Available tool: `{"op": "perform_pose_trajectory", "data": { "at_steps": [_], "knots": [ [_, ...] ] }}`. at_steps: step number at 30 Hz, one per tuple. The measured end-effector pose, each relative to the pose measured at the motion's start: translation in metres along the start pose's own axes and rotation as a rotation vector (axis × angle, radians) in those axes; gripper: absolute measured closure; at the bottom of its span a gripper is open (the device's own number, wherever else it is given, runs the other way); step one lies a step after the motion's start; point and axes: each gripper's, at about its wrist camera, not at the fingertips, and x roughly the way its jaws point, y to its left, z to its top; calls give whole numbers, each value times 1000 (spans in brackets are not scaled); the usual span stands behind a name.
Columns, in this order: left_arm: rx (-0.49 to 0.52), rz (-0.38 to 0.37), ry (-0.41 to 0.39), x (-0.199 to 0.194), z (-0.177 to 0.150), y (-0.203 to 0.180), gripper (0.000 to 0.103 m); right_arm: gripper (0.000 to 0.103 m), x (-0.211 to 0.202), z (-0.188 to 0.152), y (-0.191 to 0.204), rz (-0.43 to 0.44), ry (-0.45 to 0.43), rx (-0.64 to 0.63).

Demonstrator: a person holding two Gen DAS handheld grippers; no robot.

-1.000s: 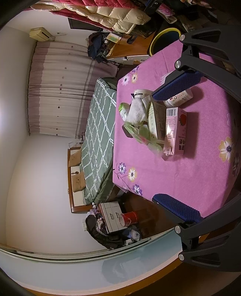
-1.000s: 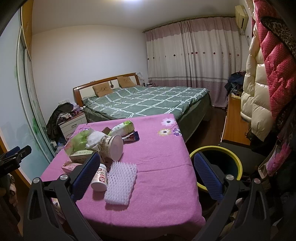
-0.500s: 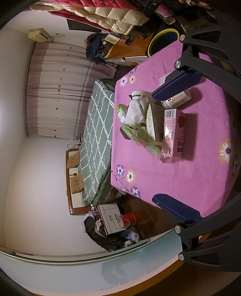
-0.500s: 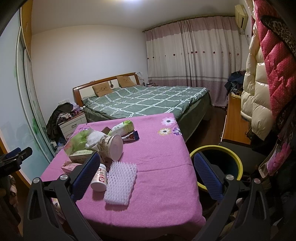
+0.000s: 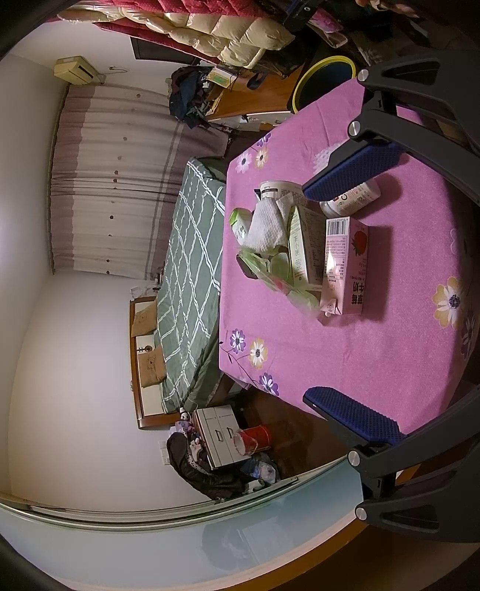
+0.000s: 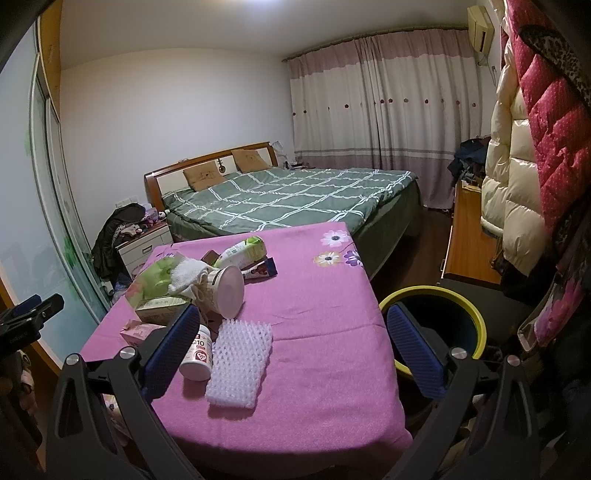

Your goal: Collect trash

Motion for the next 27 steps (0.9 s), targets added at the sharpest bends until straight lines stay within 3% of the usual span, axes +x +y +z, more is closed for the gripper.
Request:
{"op": "perform_pose_trajectory", "data": {
  "at_steps": [27],
  "knots": [
    [-2,2,14,6,-4,1,4,6,5,-4,1,2,12,0]
  ]
}}
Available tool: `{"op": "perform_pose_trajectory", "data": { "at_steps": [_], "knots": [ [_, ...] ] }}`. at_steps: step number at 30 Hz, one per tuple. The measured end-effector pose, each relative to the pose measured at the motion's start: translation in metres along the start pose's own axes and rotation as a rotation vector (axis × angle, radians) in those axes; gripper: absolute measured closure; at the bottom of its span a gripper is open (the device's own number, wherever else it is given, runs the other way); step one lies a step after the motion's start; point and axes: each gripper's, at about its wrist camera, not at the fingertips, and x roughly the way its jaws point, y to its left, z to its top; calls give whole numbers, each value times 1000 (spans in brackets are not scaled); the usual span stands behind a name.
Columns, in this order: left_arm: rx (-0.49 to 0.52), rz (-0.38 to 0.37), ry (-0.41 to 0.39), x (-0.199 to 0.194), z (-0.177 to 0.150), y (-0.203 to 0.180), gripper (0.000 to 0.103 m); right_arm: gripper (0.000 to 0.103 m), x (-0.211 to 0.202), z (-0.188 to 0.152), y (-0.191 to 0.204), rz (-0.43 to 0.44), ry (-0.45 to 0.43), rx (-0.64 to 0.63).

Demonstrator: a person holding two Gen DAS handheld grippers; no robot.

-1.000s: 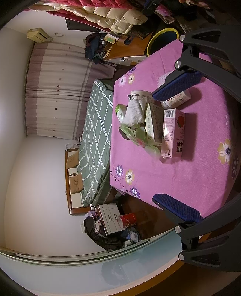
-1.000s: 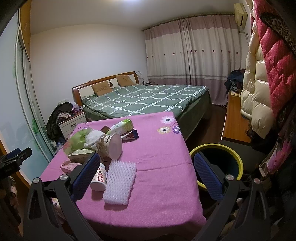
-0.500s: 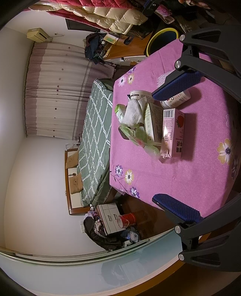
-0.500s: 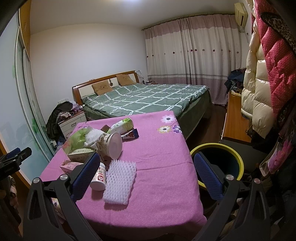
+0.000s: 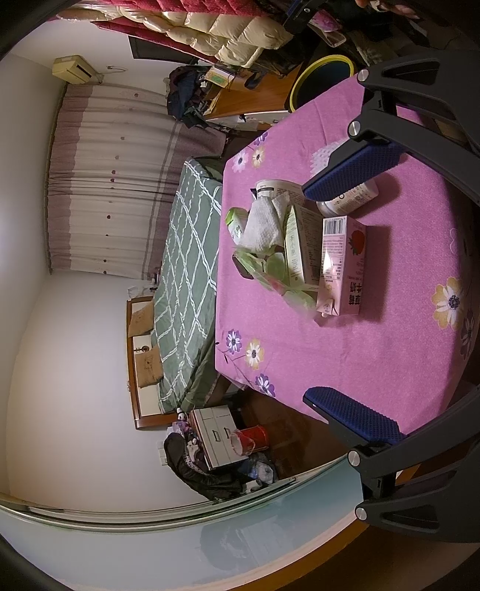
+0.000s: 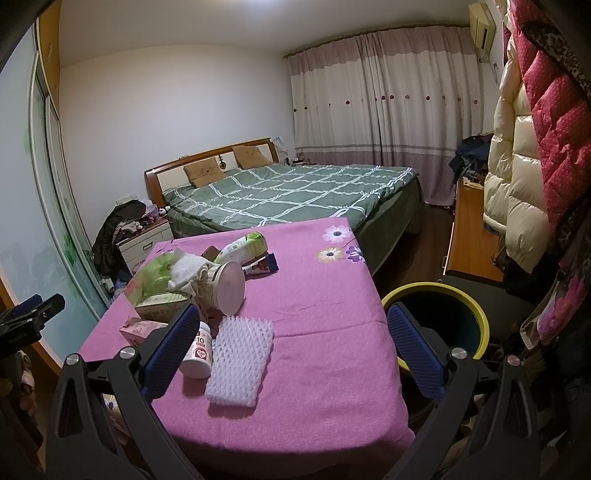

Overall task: Collect trash
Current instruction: 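Reach the right tool to the white mesh foam sleeve and grasp it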

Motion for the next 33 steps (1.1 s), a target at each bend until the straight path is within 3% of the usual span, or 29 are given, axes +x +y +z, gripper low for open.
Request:
{"op": "perform_pose_trajectory", "data": {
  "at_steps": [11,24,33],
  "knots": [
    [-2,-12,12,8,-1,-3,4,6,20,-4,1,-4,34,11],
    [-19,-39,59,39,-9,0,4,6,118,-44,25,15,242,-17],
    [-23,-45,91,66,-15,3,4,7,149,-63,59,64,323,-92]
  ]
}}
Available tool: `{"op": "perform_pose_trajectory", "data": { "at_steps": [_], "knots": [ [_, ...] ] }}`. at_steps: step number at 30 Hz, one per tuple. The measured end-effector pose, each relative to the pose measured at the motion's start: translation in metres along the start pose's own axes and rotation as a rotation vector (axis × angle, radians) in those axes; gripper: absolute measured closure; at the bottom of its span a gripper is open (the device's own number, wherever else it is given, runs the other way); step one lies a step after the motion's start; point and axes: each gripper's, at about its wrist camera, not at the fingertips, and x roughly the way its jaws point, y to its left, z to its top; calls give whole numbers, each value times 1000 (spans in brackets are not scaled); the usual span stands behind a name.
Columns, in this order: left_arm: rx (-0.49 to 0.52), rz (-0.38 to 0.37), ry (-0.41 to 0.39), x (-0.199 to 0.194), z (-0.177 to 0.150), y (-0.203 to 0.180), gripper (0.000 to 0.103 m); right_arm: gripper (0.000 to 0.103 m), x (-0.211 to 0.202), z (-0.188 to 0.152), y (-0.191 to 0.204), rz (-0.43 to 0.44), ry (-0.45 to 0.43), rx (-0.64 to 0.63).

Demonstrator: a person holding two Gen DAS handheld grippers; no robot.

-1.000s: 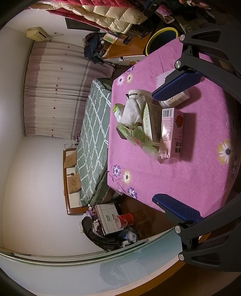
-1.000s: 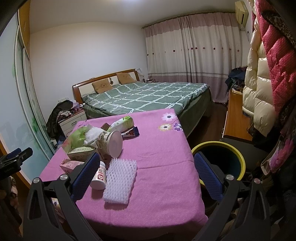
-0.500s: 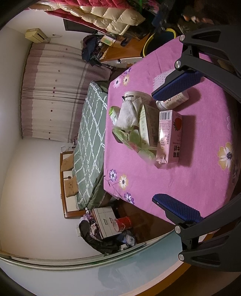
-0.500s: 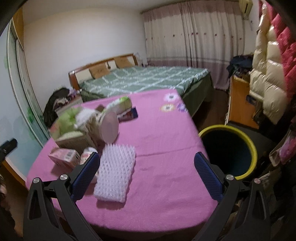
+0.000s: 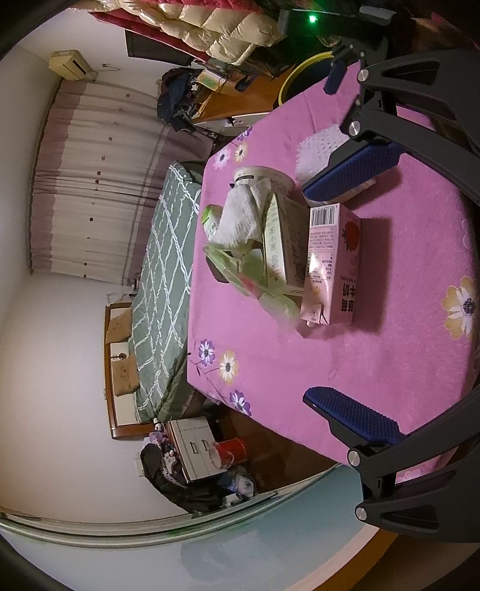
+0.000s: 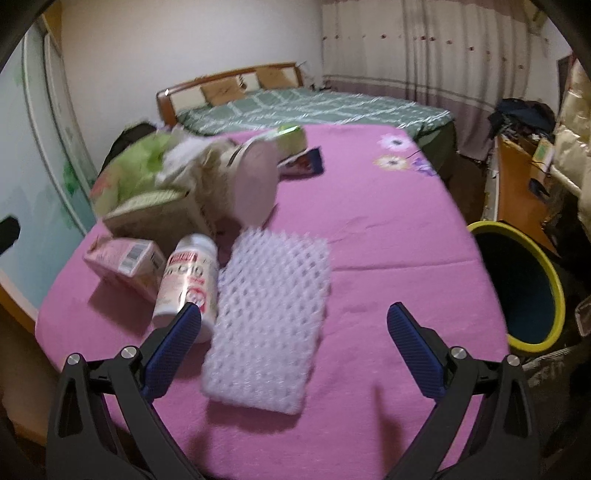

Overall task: Collect trash
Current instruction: 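Reach the right tool to the white mesh foam sleeve and grasp it, then carry the foam sleeve over the yellow bin and open the right tool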

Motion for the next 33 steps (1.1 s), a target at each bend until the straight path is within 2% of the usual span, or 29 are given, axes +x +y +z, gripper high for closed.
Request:
{"op": "perform_pose_trajectory", "data": {
  "at_steps": [7,8,10,12,13,15,21,26,33],
  "knots": [
    [-3,-8,16,10,-3,2,4,7,23,-7,11,-21,87,-46],
    [-4,-10,18,12,-3,2,4,10,26,-8,10,-25,96,-47],
    [-6,-10,21,13,-4,3,4,19,32,-9,9,-27,112,-46],
    [-10,-13,25,14,-5,3,4,35,35,-8,7,-28,115,-42],
    [-11,-15,26,14,-5,3,4,36,36,-8,6,-33,115,-44],
    [-11,-15,29,16,-6,3,4,47,36,-7,4,-27,110,-41],
    [-7,-23,28,17,-6,1,4,70,26,-3,-6,2,82,-16],
    [8,-39,34,20,-7,-4,4,74,15,1,-20,-22,53,16],
    [65,-97,52,28,-11,-22,4,74,3,12,-68,-116,17,94]
  ]
}}
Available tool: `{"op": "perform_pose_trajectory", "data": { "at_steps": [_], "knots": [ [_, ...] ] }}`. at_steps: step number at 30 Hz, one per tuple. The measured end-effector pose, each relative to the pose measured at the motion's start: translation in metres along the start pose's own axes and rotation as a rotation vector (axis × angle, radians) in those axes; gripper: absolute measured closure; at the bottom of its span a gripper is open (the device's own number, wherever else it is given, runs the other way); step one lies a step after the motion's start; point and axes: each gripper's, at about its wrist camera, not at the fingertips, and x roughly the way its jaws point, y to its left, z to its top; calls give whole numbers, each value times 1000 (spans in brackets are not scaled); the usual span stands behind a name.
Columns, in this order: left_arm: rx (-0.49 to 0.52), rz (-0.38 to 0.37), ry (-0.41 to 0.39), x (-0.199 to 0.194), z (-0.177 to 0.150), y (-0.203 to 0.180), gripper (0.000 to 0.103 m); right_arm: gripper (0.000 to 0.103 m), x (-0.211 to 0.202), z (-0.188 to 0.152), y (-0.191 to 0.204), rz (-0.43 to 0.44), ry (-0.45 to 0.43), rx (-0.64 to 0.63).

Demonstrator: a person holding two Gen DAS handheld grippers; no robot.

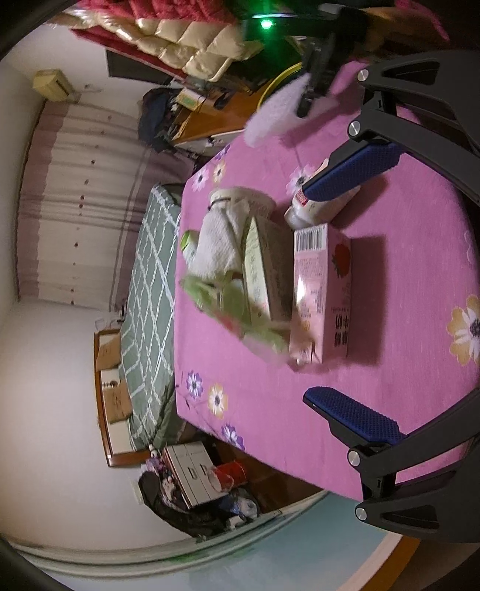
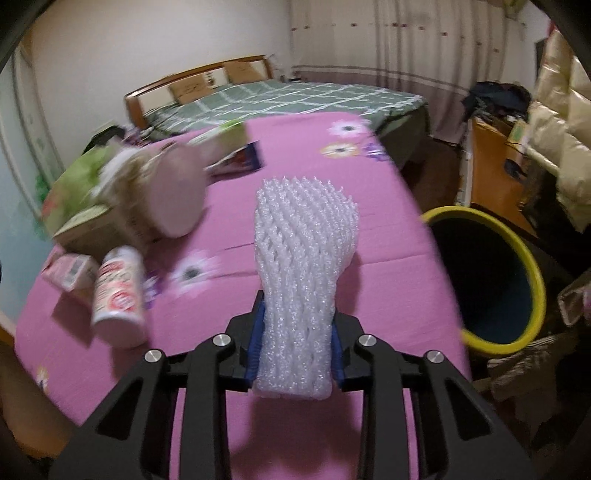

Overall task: Collect trash
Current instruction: 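Carry the foam sleeve over the yellow bin and open the right tool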

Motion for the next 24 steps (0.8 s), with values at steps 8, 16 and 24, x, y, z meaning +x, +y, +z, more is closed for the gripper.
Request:
{"op": "perform_pose_trajectory", "data": {
  "at_steps": [8,16,24],
  "knots": [
    [48,-42,26,11,-2,-21,4,73,11,23,-81,-164,-6,82],
    [55,-46,52,25,-1,-28,4,72,64,31,-157,-282,88,143],
    [76,-65,74,37,0,-38,4,37,88,36,-185,-350,111,169]
  ]
}}
